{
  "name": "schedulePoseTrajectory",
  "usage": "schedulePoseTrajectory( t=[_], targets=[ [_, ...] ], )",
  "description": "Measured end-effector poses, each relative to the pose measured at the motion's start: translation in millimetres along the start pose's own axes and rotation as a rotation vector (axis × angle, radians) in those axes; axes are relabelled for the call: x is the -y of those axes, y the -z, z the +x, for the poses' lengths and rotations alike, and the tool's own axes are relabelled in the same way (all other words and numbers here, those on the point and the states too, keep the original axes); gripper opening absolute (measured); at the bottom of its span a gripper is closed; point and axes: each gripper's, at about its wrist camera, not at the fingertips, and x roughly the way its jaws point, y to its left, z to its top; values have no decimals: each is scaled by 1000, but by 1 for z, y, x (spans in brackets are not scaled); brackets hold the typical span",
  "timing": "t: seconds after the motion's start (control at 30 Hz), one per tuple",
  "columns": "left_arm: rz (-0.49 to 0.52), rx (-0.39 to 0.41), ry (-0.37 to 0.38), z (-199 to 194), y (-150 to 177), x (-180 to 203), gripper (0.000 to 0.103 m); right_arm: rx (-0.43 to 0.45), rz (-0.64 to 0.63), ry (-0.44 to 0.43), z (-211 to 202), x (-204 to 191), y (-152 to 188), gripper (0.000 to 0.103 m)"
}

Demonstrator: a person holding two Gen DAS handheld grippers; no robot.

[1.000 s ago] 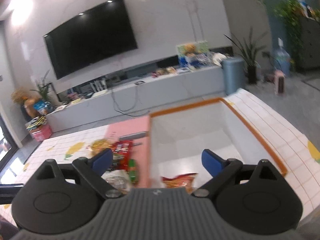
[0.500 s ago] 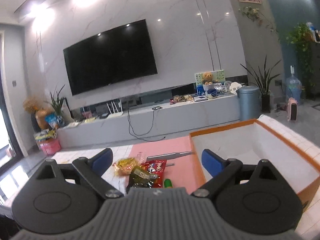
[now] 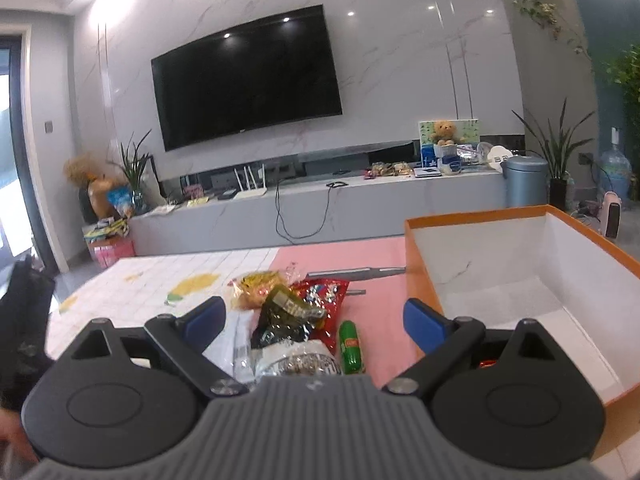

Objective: Organize snacks
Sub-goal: 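Grasp the clear snack bag with the left gripper while the right moves back to the pile, then grasp the white-wrapped bread bag with the right gripper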

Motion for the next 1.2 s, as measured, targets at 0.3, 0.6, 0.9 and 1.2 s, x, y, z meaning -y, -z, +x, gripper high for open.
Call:
schedulePoseTrajectory(
  t=[0.3, 0.6, 0.9, 1.2],
  targets=[
    [-49, 25, 75, 7, 2, -5, 42, 25, -109, 17, 0, -9, 8, 93],
    [-85, 15, 32, -11, 3, -16, 40, 14, -236, -14, 5, -37, 23, 93],
    [-167, 66, 25, -39, -2, -51, 40, -103, -274, 34, 48, -62, 31, 97],
    [-143, 31, 7, -25, -5, -53, 40, -209, -238, 55, 107, -53, 44, 100]
  ],
)
